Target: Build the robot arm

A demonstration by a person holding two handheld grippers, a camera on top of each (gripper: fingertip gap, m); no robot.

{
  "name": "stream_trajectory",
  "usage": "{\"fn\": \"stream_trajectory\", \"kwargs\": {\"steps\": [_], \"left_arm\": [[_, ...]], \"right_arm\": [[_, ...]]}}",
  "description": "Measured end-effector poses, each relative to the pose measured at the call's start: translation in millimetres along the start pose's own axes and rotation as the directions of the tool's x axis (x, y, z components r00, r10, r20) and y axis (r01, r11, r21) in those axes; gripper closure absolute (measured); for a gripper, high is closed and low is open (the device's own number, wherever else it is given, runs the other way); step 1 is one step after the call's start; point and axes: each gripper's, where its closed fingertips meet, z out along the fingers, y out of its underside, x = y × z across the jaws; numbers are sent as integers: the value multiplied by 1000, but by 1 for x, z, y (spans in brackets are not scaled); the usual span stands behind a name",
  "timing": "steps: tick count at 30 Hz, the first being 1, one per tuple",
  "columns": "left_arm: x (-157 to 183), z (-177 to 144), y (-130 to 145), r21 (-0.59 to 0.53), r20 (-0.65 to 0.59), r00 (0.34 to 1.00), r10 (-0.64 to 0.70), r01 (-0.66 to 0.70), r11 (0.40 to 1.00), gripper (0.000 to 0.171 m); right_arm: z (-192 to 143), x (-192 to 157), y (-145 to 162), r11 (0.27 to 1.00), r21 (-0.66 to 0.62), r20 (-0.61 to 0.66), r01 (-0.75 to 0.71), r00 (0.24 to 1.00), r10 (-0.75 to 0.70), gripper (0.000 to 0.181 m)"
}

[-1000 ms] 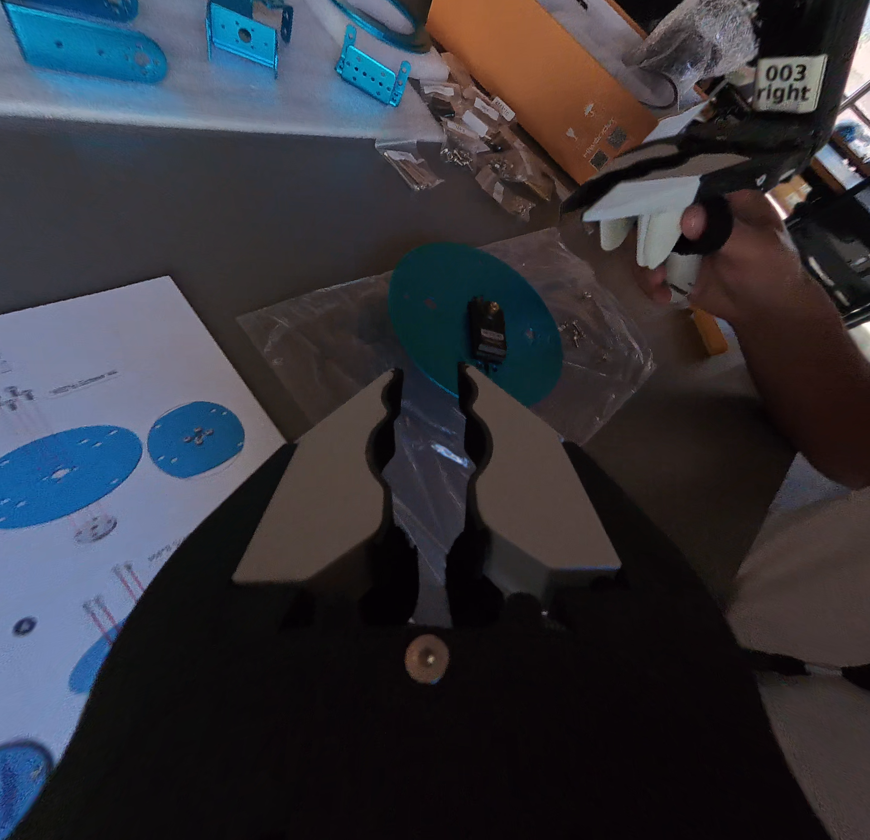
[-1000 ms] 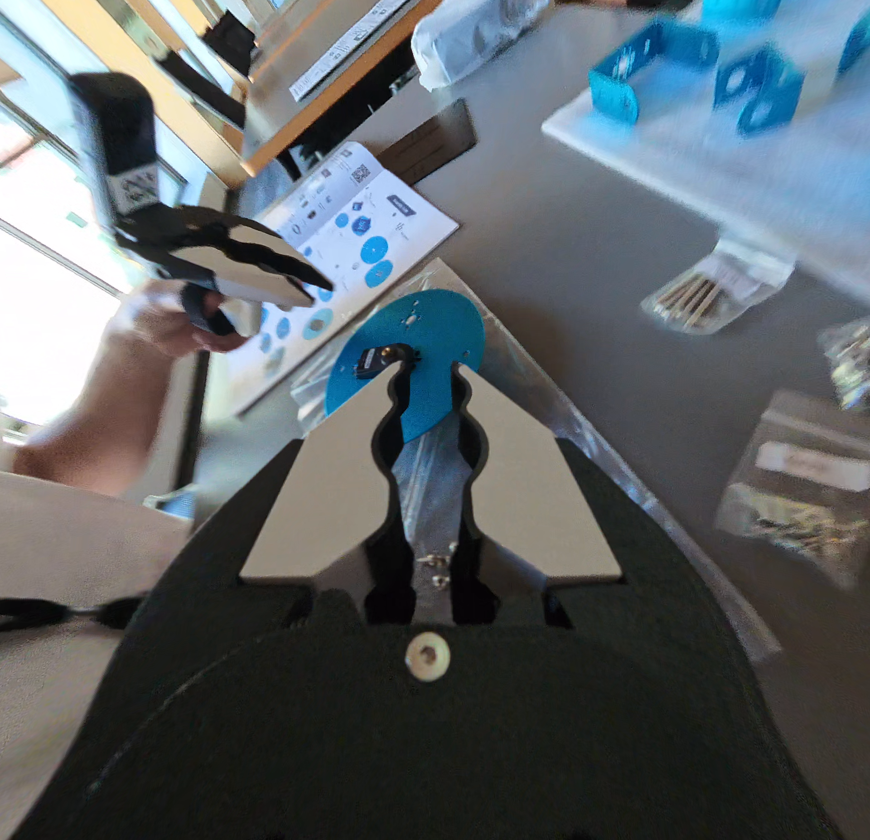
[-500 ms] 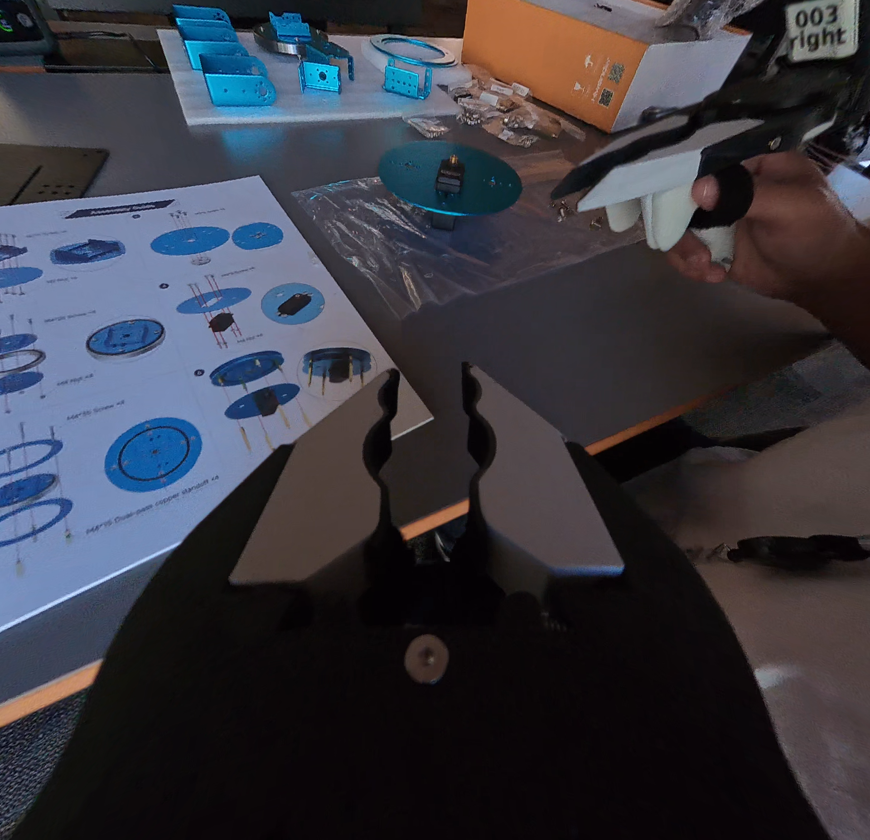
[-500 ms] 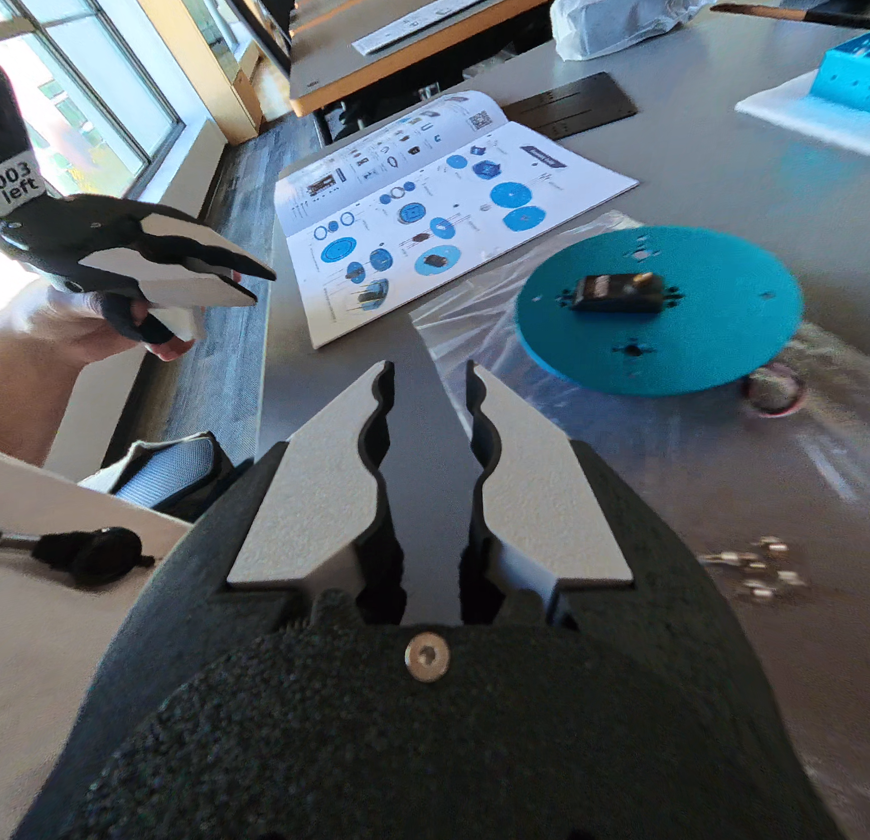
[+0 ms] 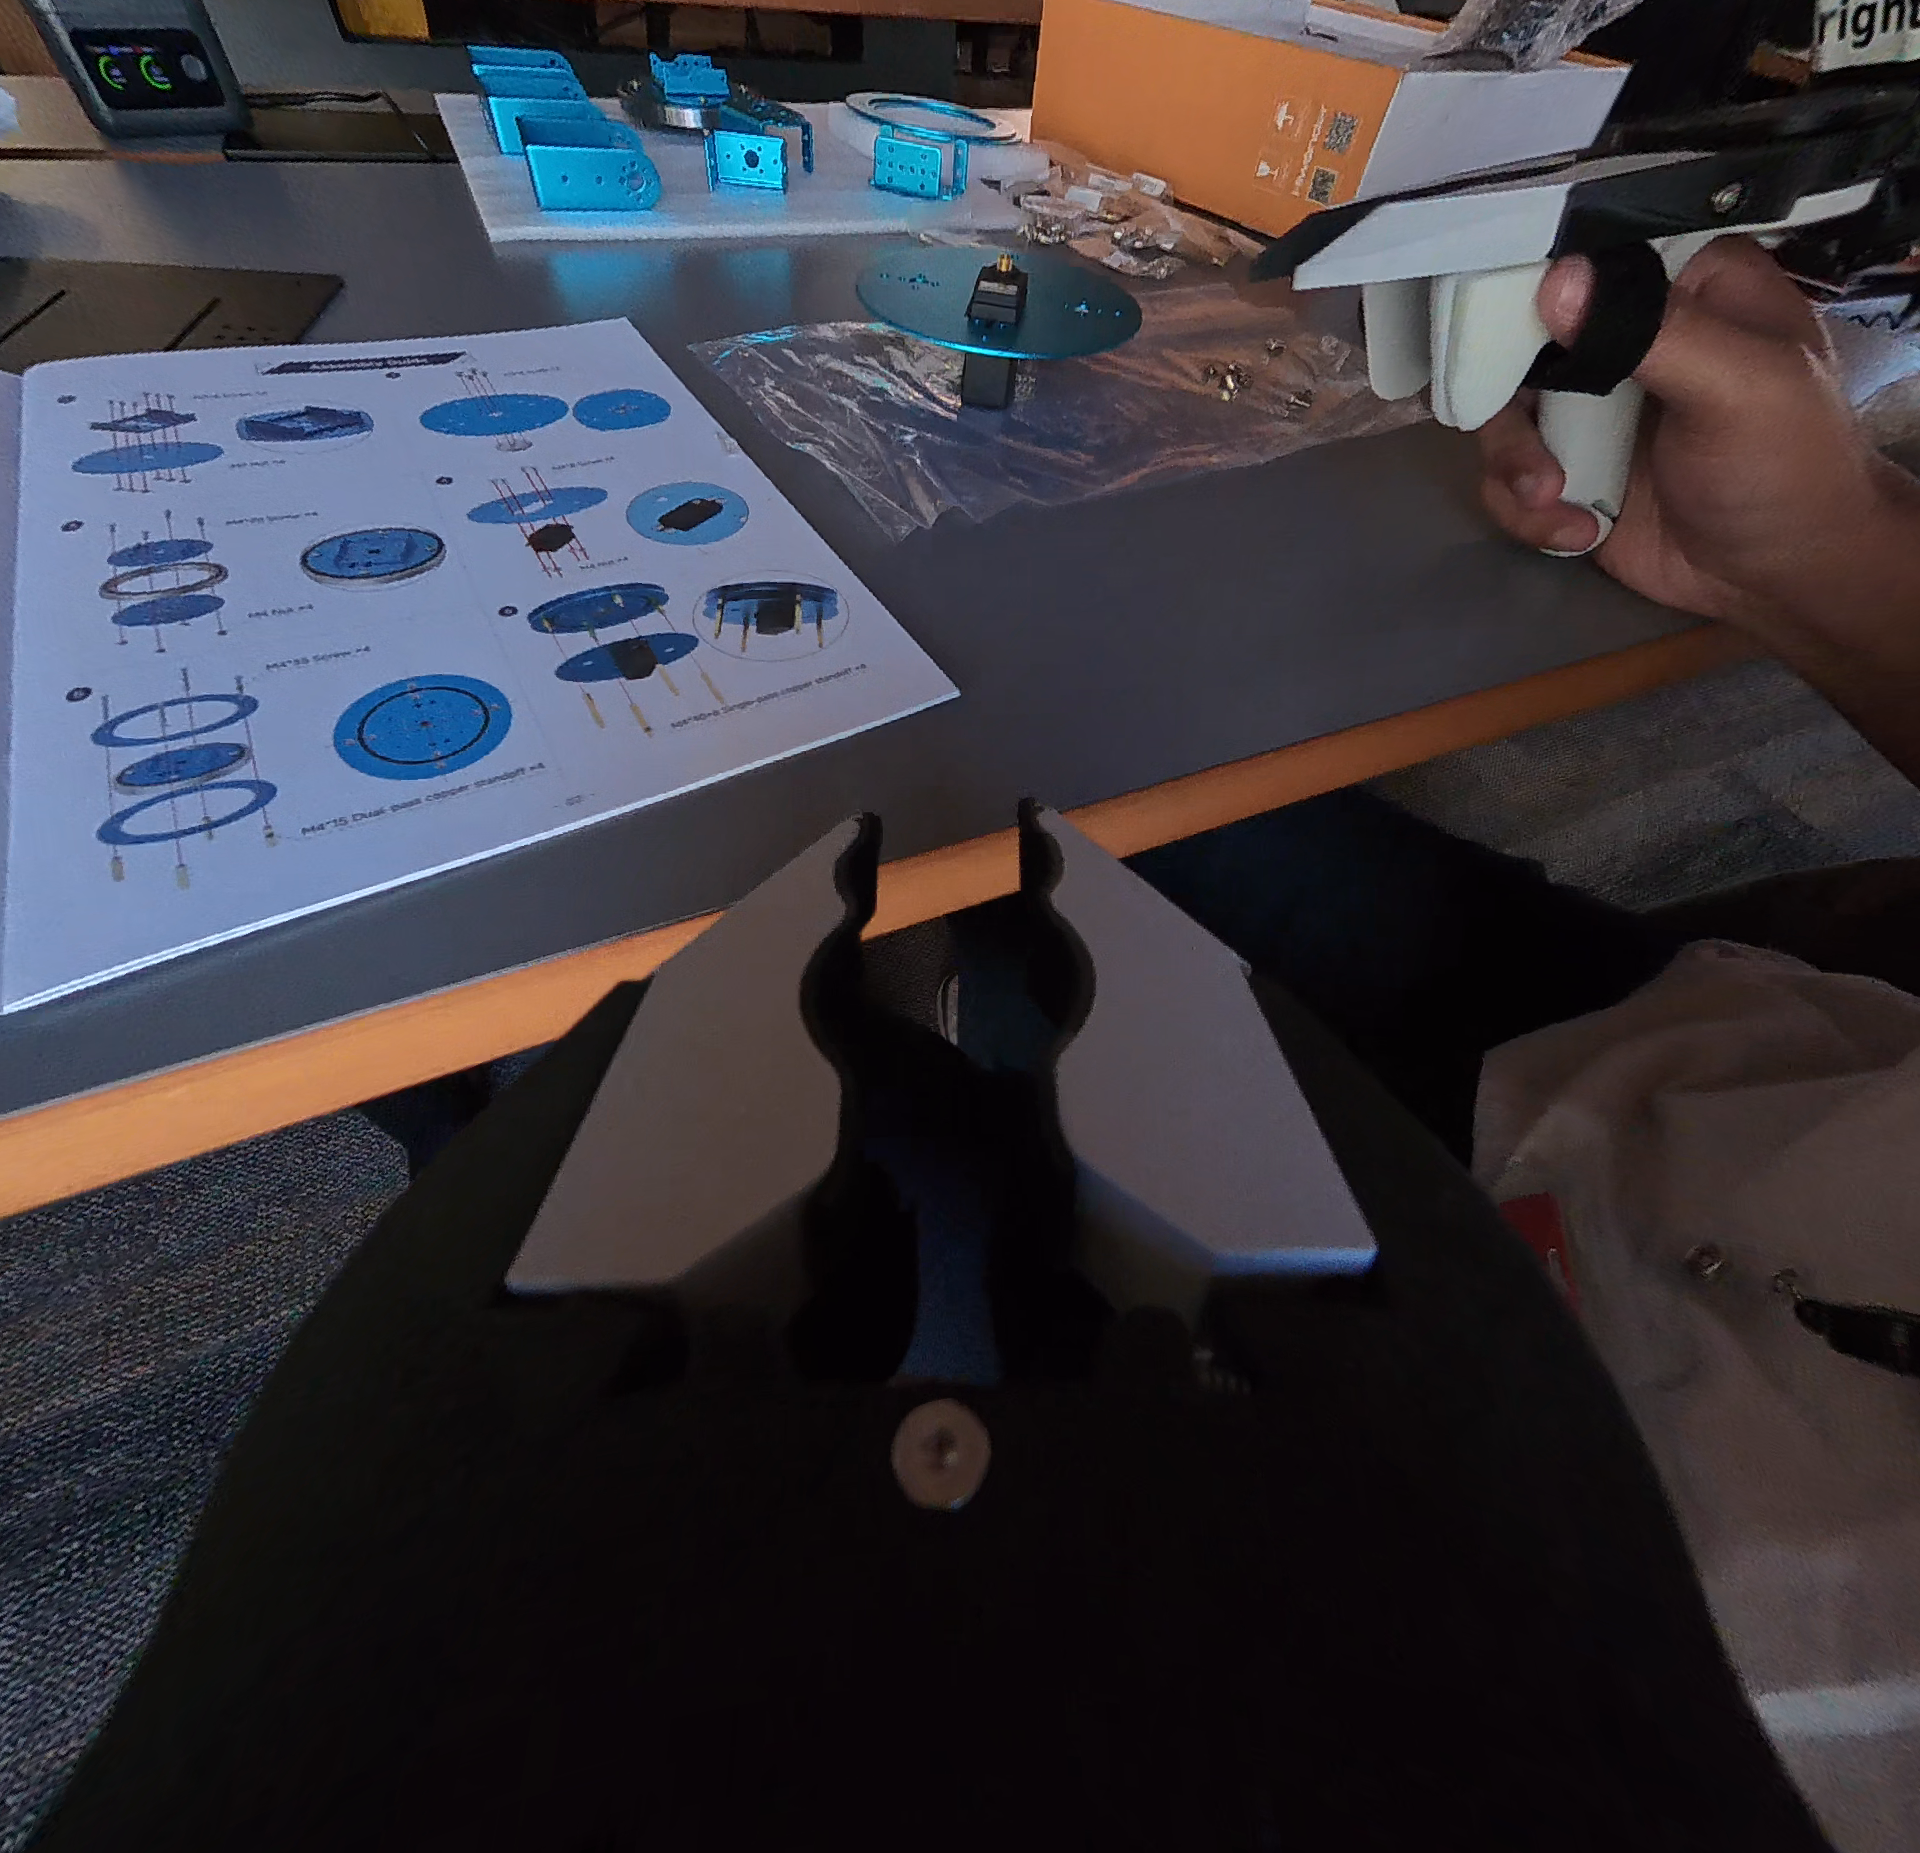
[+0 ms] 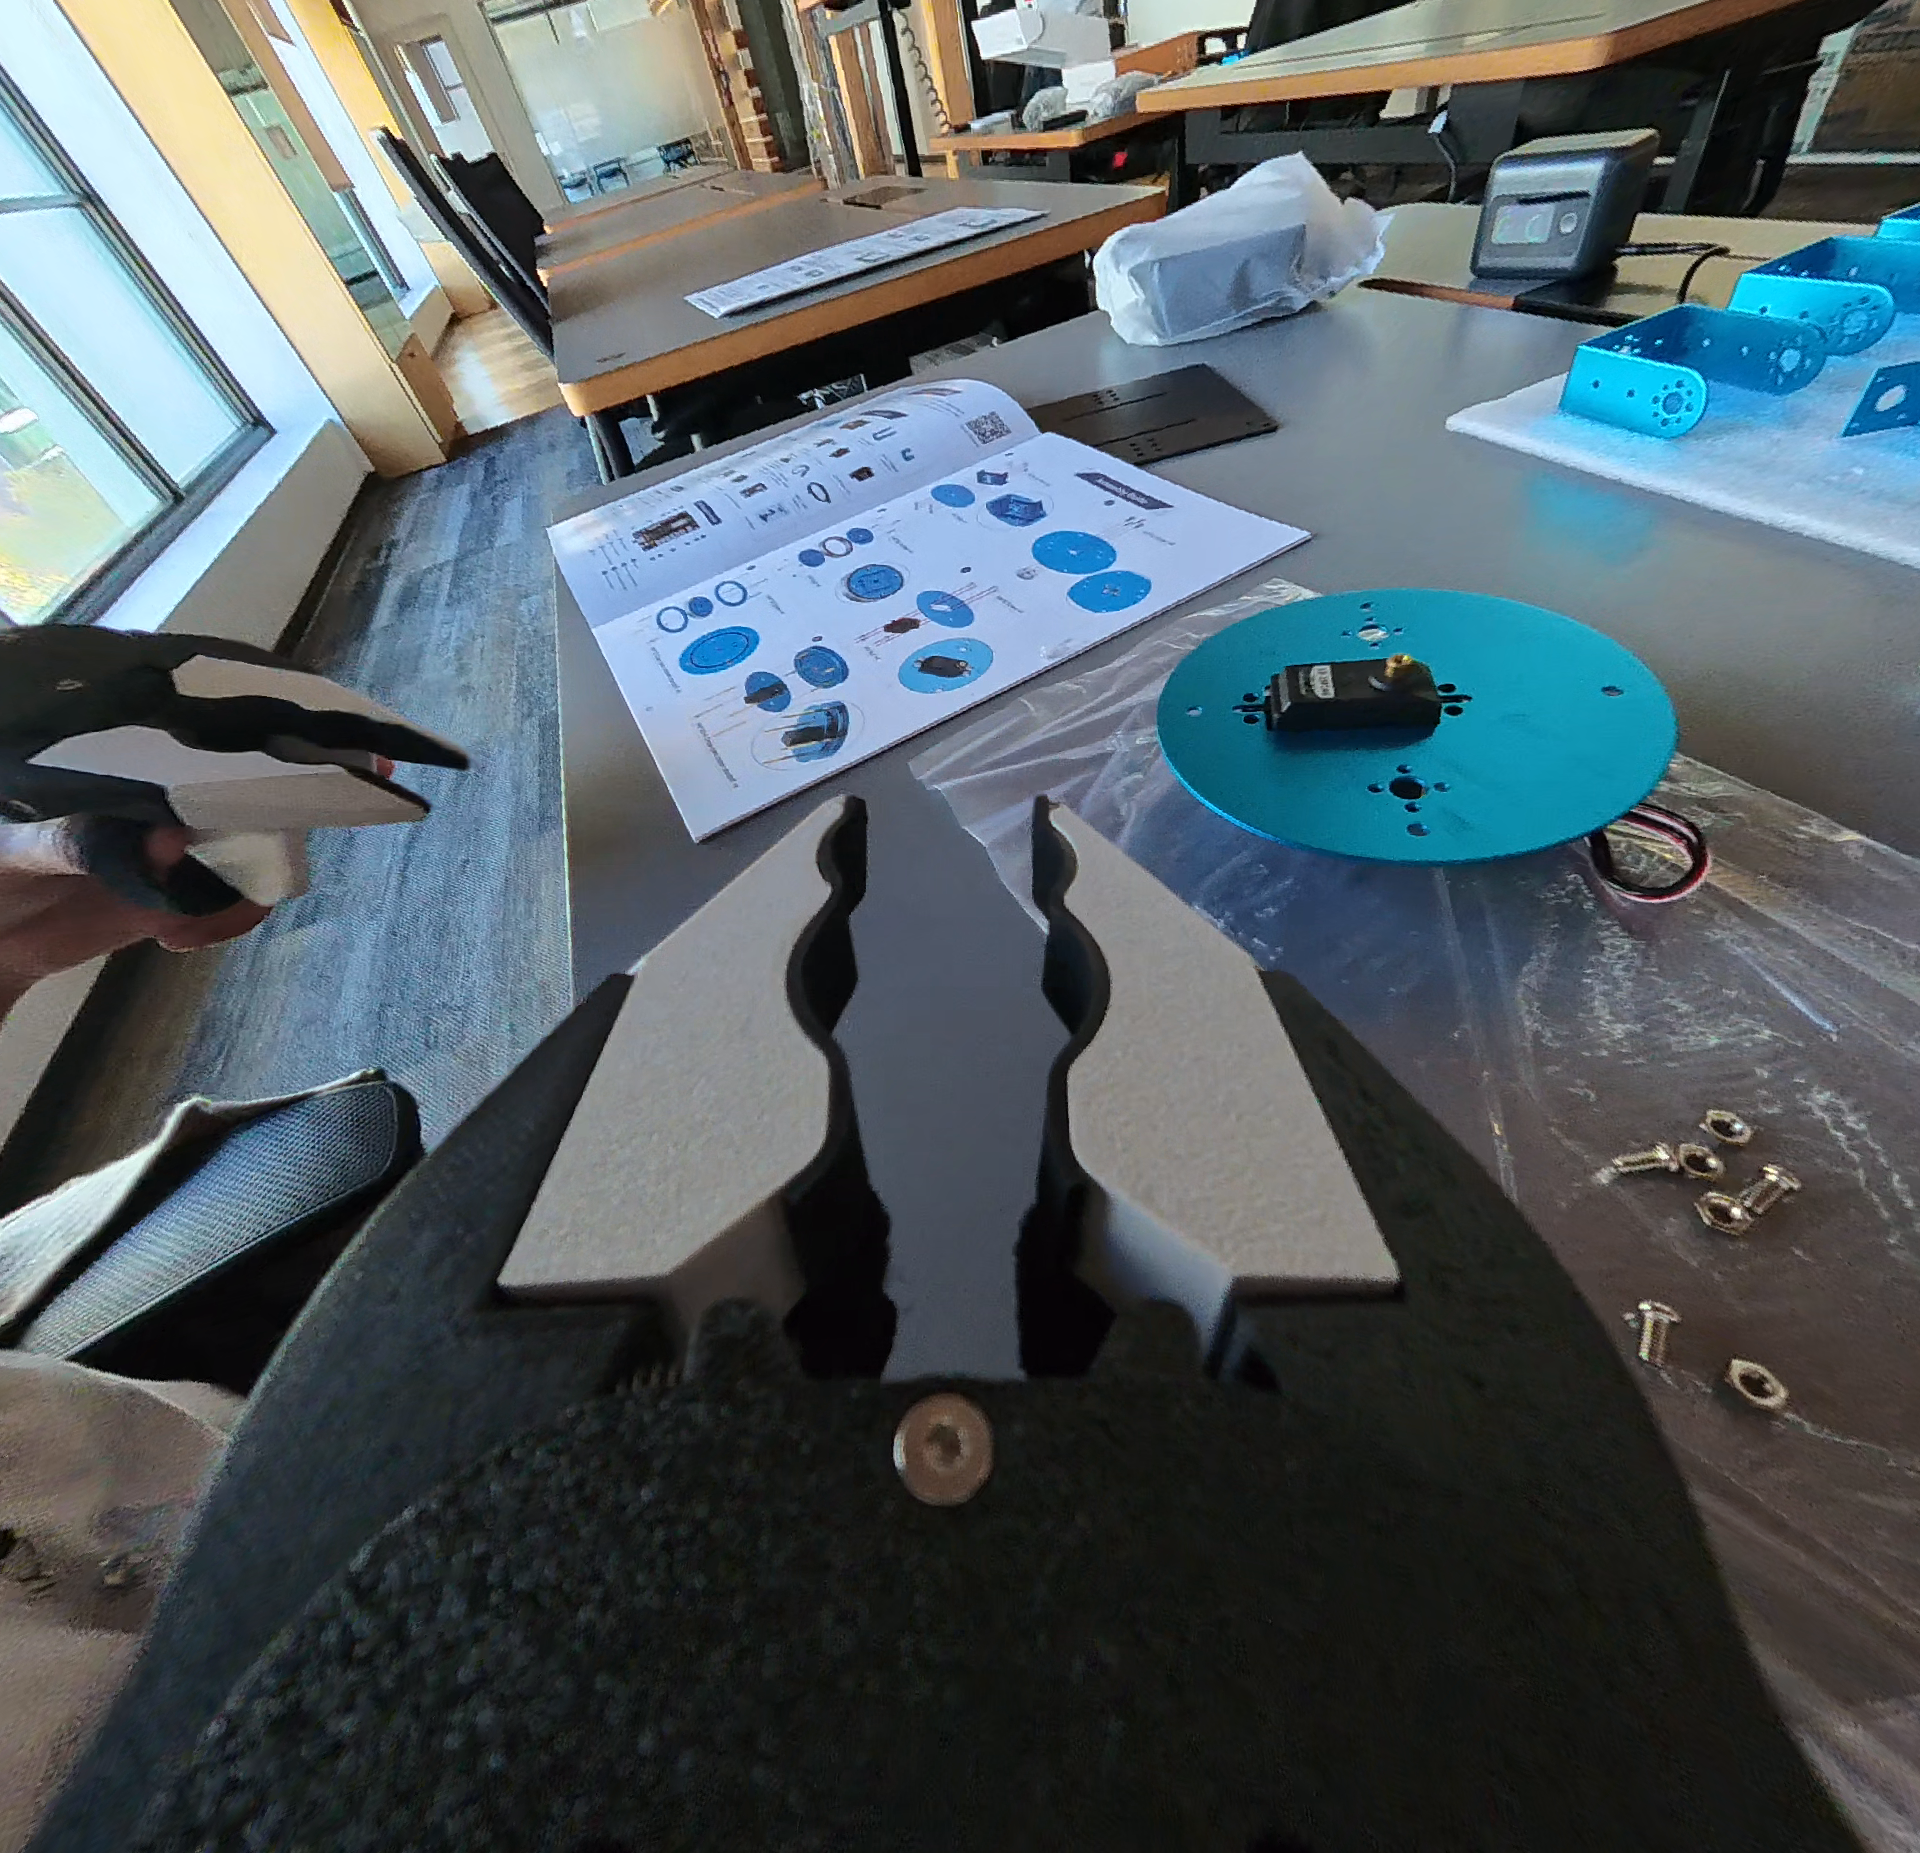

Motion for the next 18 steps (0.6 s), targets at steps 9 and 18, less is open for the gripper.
{"fn": "stream_trajectory", "kwargs": {"steps": [9,18], "left_arm": [[-9,9,-17,51,-11,1000,-8,9,999,145],[-5,40,-38,60,-87,996,-12,17,998,144]], "right_arm": [[1,1,2,1000,-9,-10,2,1000,-2,151],[-2,-3,-2,998,11,79,-61,995,60,150]]}}
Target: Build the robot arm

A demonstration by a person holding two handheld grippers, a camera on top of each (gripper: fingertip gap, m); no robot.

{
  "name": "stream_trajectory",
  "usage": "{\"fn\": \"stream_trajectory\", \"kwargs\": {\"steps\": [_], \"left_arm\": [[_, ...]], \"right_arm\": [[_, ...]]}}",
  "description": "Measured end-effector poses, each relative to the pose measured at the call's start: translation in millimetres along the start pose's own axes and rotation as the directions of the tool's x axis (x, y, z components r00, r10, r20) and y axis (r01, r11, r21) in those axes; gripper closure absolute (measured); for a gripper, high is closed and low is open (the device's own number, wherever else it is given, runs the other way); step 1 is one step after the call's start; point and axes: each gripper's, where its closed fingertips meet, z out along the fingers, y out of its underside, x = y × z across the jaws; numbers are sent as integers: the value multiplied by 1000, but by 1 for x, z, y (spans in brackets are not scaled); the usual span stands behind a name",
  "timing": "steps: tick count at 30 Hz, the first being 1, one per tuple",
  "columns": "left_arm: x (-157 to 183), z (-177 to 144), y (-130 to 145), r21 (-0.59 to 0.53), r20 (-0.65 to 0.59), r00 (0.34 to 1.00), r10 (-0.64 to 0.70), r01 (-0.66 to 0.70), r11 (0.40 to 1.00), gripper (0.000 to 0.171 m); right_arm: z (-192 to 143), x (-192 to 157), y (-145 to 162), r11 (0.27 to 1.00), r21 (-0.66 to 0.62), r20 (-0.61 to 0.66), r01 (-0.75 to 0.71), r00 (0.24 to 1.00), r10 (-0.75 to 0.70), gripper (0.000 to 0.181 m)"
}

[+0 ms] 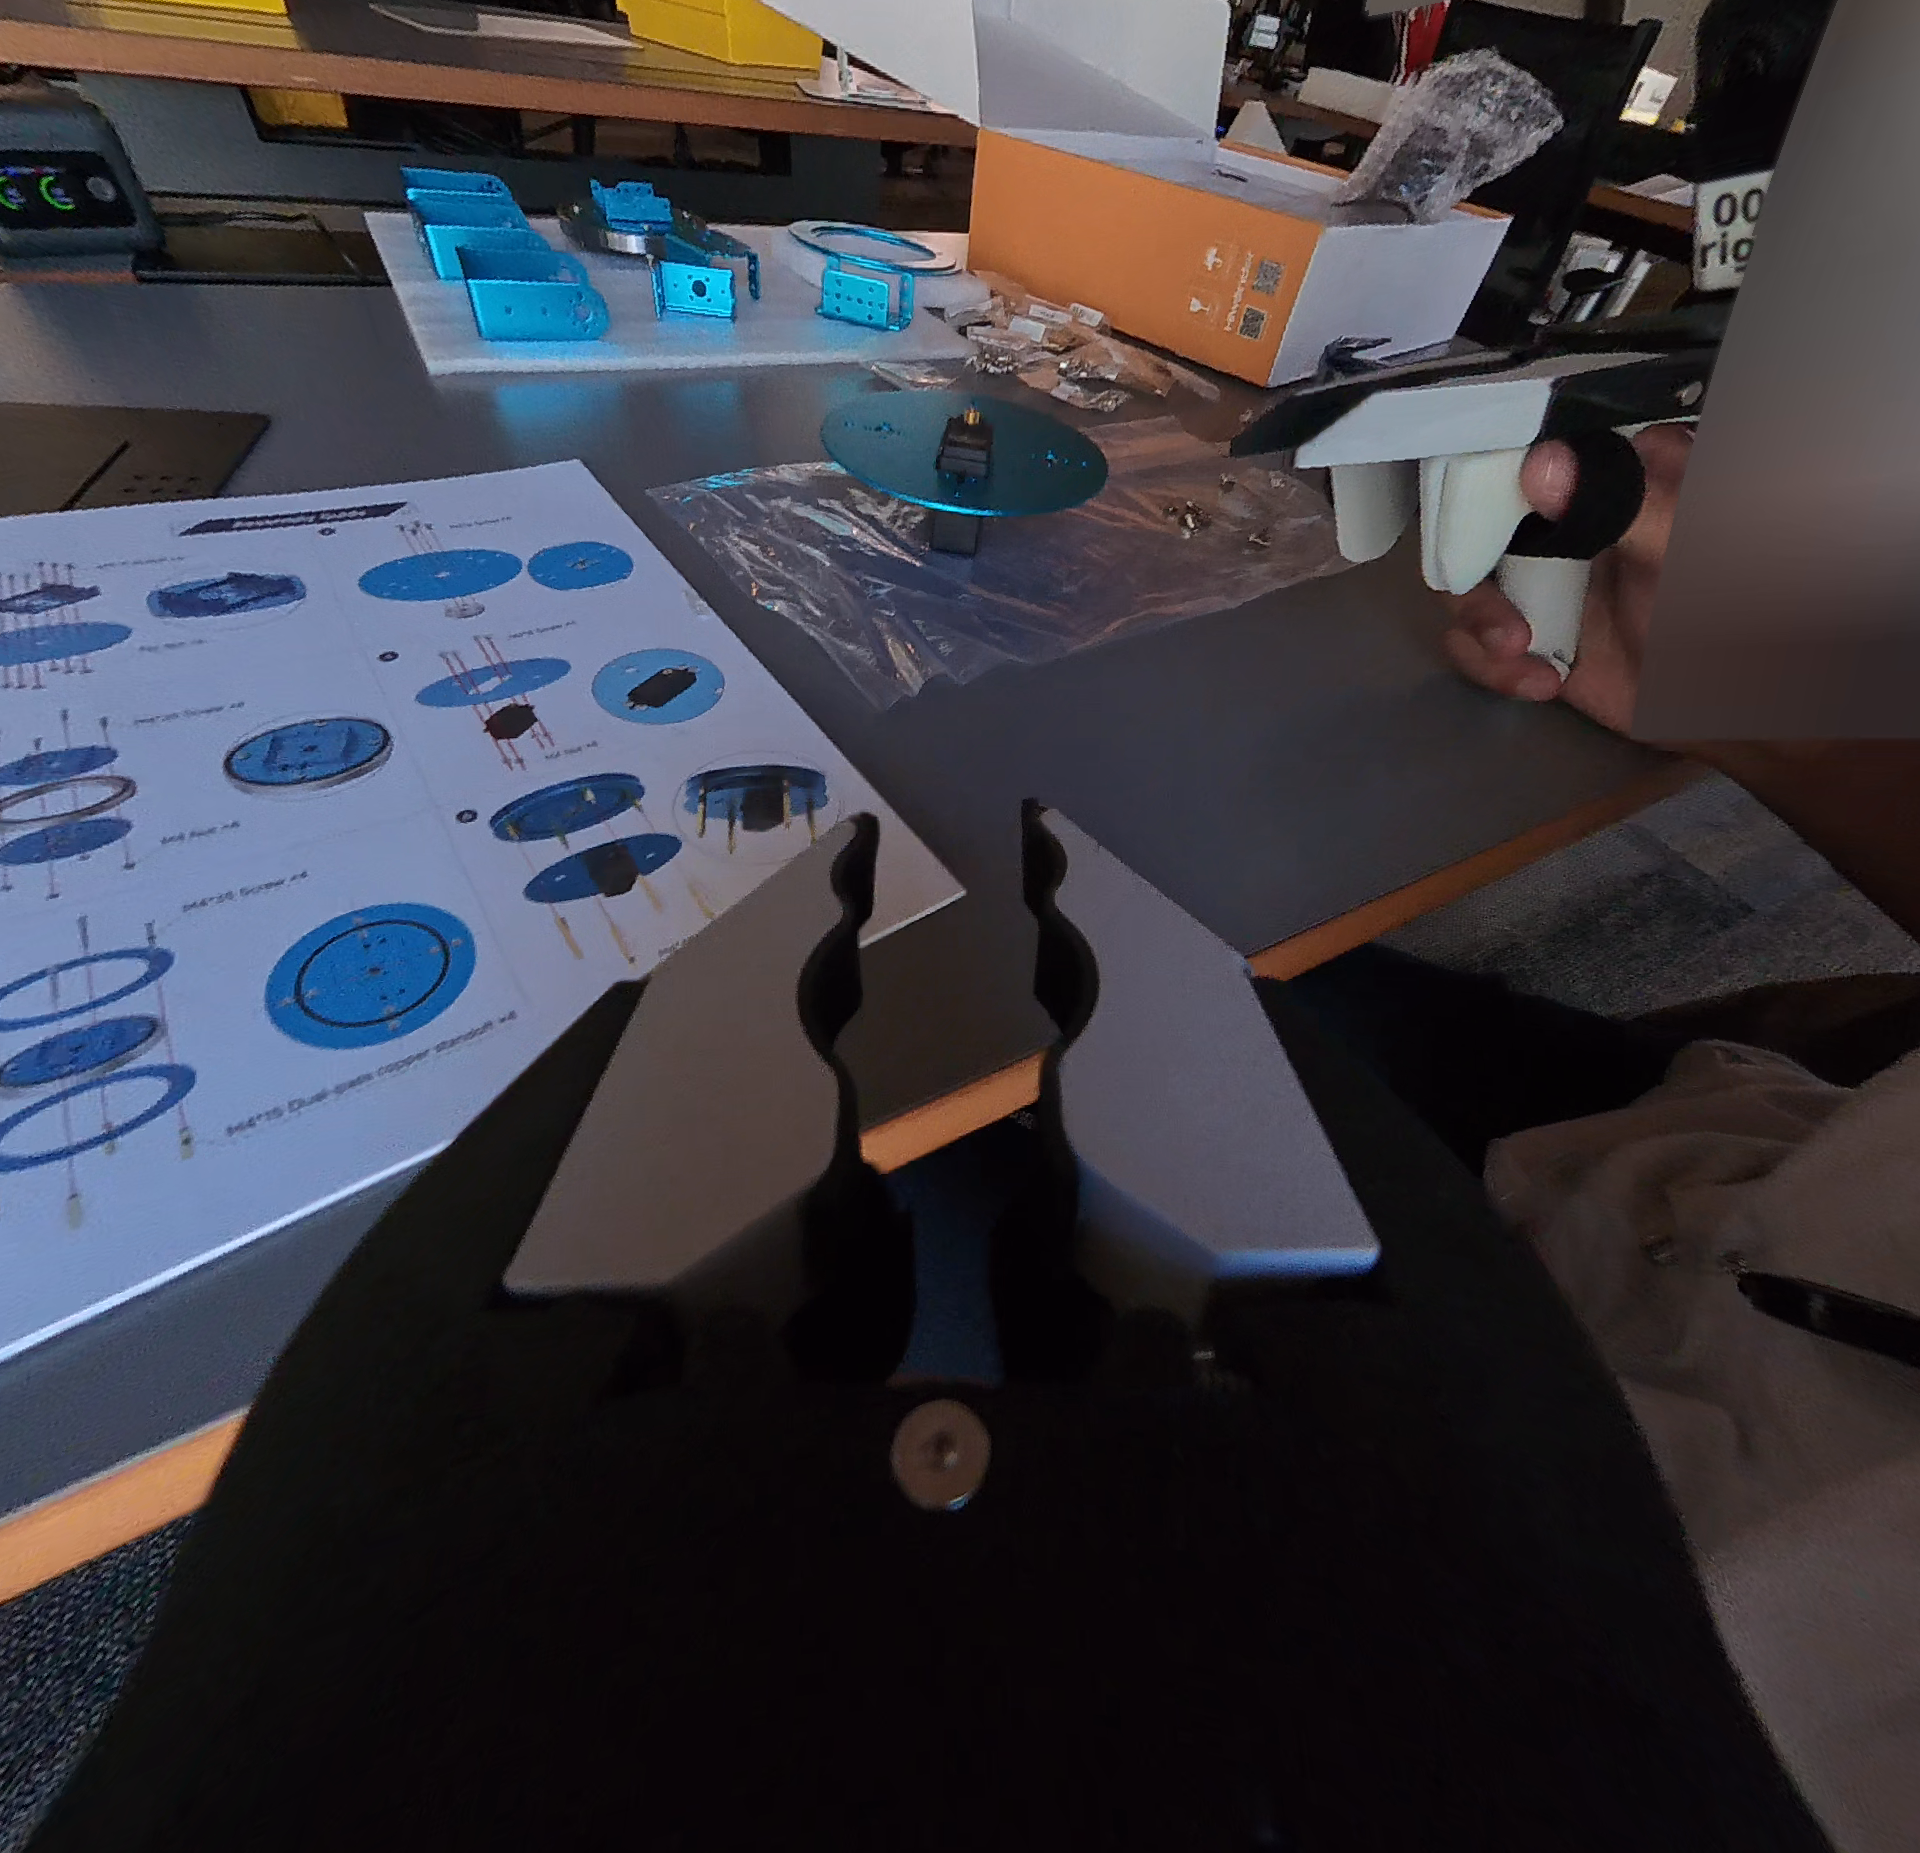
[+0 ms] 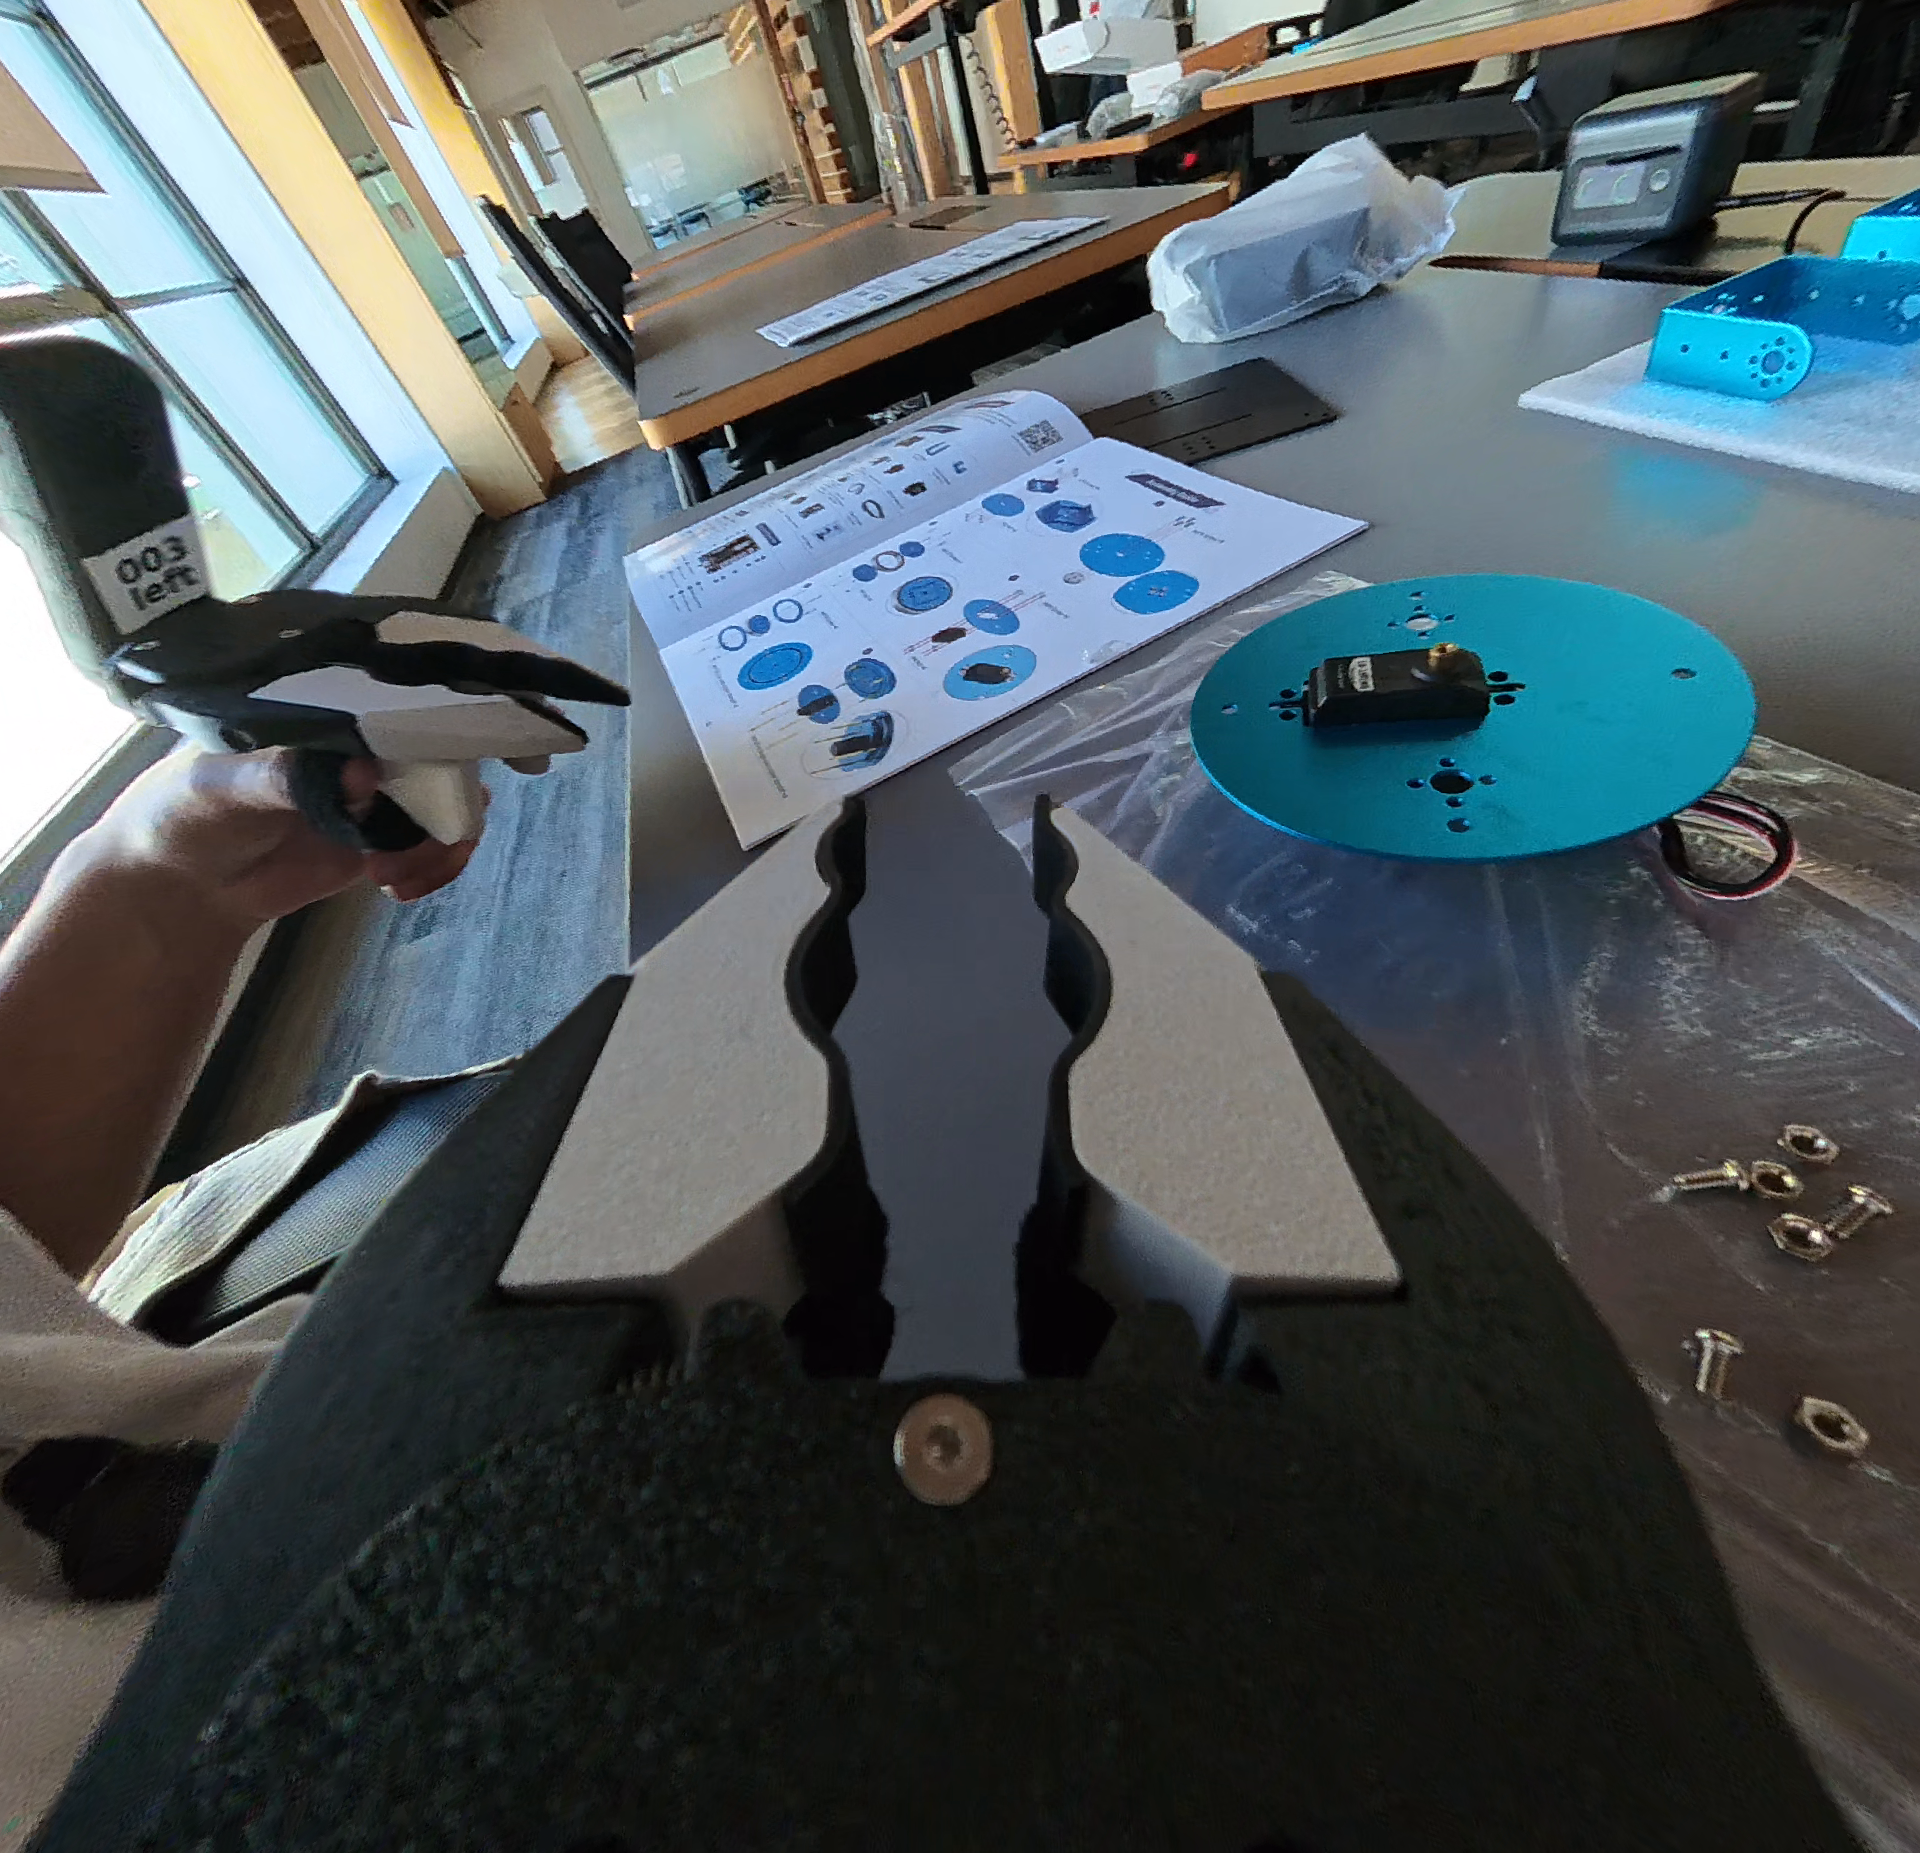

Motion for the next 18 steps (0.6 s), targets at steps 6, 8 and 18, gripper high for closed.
{"fn": "stream_trajectory", "kwargs": {"steps": [6,8,18], "left_arm": [[21,7,-5,22,-5,992,123,-123,992,144],[29,9,-2,6,-5,994,113,-113,994,144],[63,33,1,-68,-47,996,78,-81,994,144]], "right_arm": [[-67,72,17,915,-339,-167,218,943,-287,159],[-90,95,28,855,-462,-136,237,933,-332,161],[-82,142,48,726,-609,94,320,938,-335,160]]}}
